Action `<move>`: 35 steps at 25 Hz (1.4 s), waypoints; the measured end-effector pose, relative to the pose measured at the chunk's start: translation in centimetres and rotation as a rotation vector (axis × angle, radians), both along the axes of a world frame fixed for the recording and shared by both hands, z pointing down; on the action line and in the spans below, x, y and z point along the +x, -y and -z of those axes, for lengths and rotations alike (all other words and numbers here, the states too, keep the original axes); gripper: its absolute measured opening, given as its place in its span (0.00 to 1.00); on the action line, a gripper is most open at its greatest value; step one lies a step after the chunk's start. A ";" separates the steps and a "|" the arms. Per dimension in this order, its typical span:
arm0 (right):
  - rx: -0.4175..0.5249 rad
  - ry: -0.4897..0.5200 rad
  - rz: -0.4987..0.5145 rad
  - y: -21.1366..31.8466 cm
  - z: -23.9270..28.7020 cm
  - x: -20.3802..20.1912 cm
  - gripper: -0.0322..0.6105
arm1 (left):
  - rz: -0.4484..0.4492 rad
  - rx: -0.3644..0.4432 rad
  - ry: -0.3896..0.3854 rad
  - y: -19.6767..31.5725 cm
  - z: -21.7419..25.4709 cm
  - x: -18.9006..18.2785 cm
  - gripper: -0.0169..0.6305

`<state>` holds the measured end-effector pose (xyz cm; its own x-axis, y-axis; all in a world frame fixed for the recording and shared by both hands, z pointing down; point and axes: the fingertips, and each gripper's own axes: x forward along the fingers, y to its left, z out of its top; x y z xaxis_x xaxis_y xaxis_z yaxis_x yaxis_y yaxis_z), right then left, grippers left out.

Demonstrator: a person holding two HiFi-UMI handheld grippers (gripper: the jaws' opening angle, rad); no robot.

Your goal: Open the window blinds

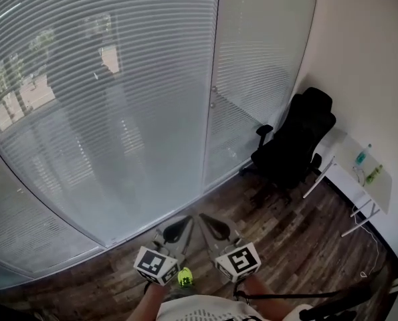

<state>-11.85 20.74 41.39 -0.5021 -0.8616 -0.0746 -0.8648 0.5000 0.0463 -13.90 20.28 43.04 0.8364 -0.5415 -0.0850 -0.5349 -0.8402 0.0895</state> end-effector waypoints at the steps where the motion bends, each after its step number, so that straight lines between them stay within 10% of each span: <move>1: 0.000 0.000 -0.002 1.3 0.3 0.1 0.06 | -0.004 0.002 -0.001 1.2 0.3 0.2 0.01; 35: -0.028 -0.010 0.041 26.9 -3.4 7.6 0.06 | 0.054 -0.053 -0.013 25.9 -3.0 7.4 0.01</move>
<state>-4.27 -6.20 44.76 -0.5380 -0.8417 -0.0458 -0.8429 0.5366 0.0404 -6.53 -5.63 46.05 0.8047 -0.5901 -0.0656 -0.5780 -0.8038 0.1407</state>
